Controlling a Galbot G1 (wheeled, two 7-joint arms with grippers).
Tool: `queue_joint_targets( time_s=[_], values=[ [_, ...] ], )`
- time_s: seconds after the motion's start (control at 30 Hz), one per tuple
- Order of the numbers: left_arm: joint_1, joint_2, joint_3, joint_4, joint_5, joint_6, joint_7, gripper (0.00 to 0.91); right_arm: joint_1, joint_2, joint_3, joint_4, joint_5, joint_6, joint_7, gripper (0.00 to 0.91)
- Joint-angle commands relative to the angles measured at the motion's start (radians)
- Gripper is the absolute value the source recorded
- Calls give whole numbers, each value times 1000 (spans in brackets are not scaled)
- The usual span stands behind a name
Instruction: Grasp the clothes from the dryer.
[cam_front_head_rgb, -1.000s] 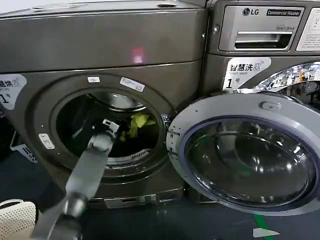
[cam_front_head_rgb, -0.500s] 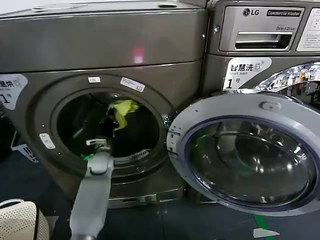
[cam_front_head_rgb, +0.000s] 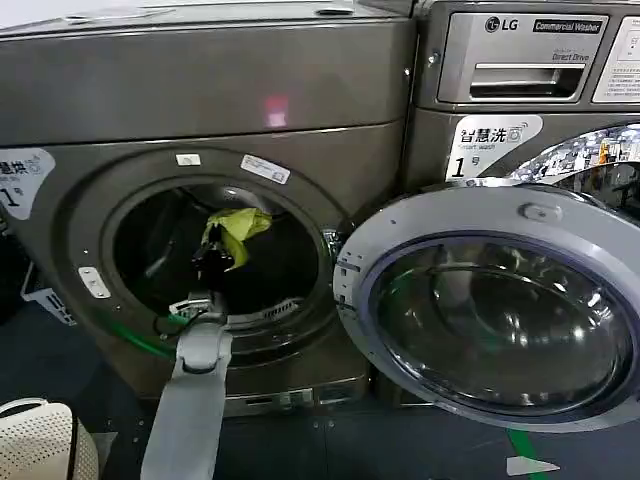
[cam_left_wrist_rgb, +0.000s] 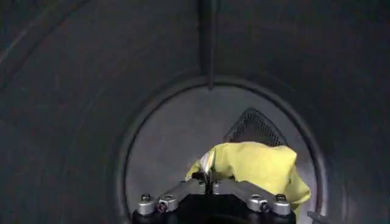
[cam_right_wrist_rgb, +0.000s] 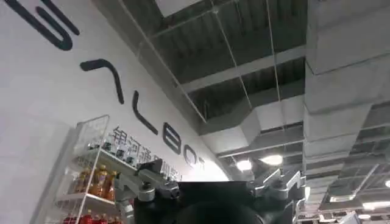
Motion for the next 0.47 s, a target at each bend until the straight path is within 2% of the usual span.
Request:
queue_joint_targets(
  time_s=[0.03,0.17,0.47],
  values=[
    [28,6,2,-34,-2,6,-14,0,-5,0,10,6,-5,-12,-8,907],
    [34,16,0,-66,-10,34,-8,0,-12,1,12,11,-4,-14,-10,907],
    [26,14,-6,-59,-8,35,3,0,-21,1,28,4,-4,-14,-12,907]
  ],
)
